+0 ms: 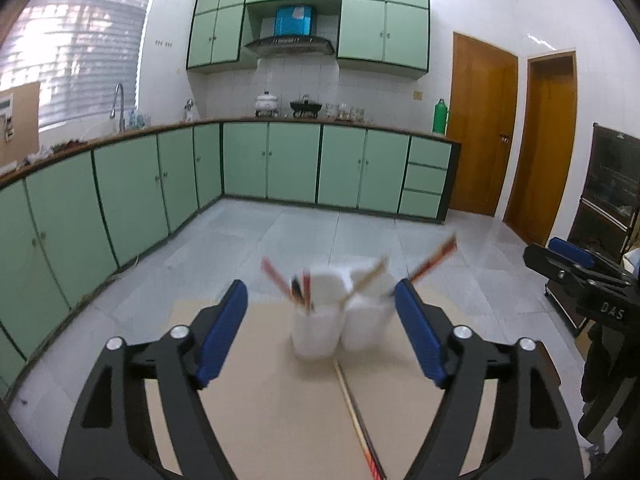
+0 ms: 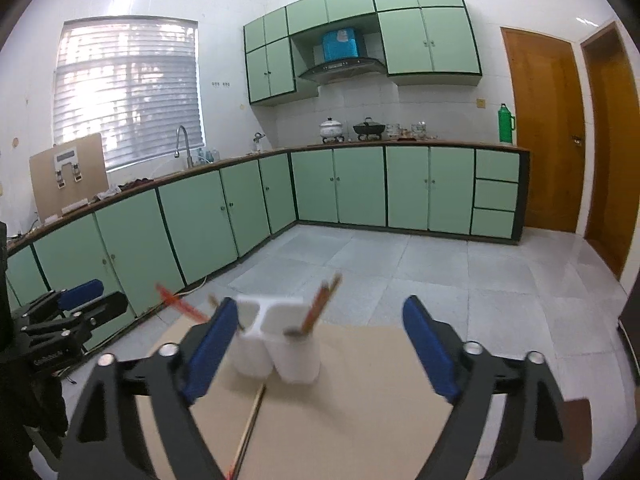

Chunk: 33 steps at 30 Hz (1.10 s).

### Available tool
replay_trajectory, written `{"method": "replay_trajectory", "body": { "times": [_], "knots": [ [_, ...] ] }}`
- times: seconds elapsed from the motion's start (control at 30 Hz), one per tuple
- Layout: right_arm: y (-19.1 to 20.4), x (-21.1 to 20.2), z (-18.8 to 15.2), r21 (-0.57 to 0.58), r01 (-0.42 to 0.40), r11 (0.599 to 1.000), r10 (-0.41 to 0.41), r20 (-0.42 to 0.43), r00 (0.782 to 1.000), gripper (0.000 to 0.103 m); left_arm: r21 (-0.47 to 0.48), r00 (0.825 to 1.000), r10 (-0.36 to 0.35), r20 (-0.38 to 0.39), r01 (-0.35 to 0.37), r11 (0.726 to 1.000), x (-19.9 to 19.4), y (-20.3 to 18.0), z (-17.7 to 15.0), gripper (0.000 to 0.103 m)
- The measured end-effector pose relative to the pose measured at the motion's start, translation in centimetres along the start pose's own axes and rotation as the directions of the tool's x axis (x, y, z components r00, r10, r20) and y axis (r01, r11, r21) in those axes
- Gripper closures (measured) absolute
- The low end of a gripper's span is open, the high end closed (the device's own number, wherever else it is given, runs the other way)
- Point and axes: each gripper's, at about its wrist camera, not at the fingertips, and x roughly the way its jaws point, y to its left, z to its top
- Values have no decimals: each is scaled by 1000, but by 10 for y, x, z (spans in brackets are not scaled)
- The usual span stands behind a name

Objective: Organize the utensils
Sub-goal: 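Open both tools to release the chopsticks into the holder, then move both open tools back down to the last two chopsticks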

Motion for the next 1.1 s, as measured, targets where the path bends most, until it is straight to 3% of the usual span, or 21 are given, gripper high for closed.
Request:
{"method": "replay_trajectory", "body": {
  "times": [0.3, 0.63, 0.9, 1.1],
  "knots": [
    [19, -15, -74, 38, -5, 999, 9, -112, 994, 6, 11, 990, 34, -135, -33, 999, -13, 8, -85, 22],
    [33, 2, -145, 61, 30, 998, -13, -262, 965, 6, 36, 958, 85, -275, -78, 996, -5, 16, -163, 22],
    [51, 17, -185, 44, 4, 999, 12, -371, 928, 8, 31, 931, 112, -348, -108, 994, 2, 25, -187, 22],
    [72, 25, -196, 2, -42, 999, 39, -416, 908, 23, 20, 922, 119, -369, -120, 993, 2, 31, -192, 22]
  ]
}}
